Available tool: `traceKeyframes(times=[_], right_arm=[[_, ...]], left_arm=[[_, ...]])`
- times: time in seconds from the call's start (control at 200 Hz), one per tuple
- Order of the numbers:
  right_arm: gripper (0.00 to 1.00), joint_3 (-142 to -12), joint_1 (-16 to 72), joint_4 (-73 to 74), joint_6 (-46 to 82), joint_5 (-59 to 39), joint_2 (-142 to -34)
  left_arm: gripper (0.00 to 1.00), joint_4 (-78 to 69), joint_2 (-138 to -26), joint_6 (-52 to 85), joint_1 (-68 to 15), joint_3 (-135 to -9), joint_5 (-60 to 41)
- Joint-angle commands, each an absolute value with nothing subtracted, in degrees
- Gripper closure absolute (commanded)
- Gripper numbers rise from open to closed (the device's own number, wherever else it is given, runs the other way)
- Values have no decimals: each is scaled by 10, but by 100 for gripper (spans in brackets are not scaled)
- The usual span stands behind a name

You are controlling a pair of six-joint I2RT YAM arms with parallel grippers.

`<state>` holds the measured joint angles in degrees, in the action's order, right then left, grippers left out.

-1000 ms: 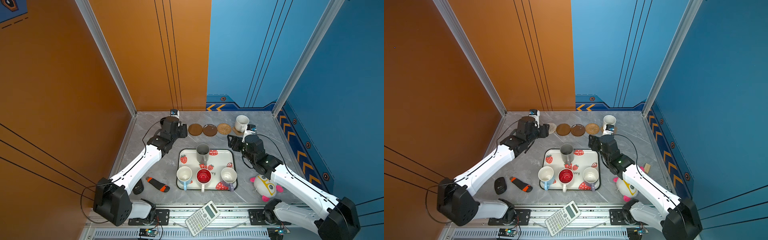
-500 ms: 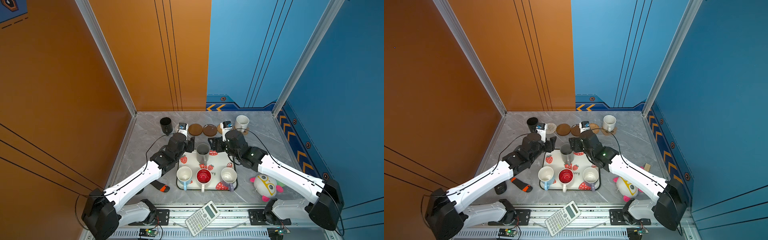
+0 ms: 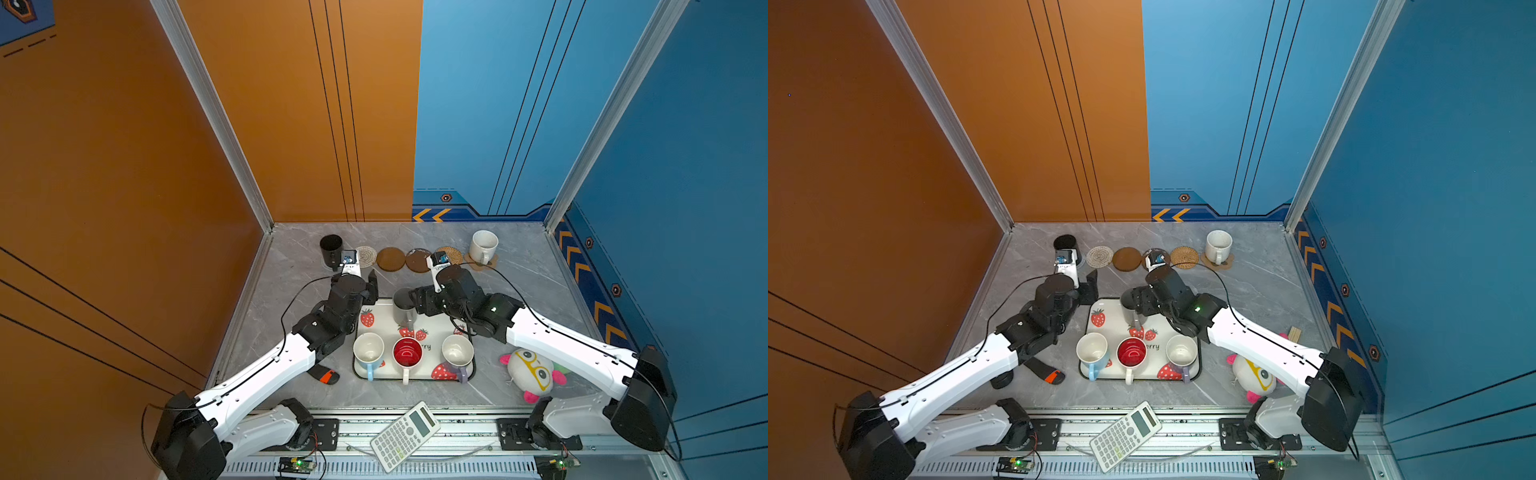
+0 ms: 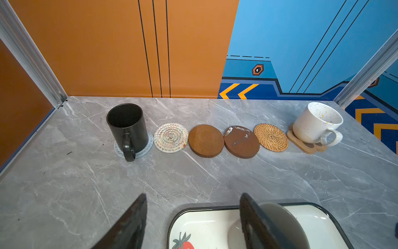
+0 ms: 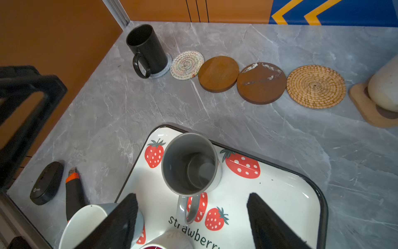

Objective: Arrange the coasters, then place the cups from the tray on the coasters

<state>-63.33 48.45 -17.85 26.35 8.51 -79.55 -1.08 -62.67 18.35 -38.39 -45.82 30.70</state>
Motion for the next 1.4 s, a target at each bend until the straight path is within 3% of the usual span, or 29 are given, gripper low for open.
traceKeyframes(times=[0.0,1.397], right_arm=[[21,-642,495,-203,261,69,-817],[36,-650,513,-184,302,43,-956]], left_arm=[[31,-24,-622,190,-389,-455,324],[30,-25,-654,200,-382,-460,311]])
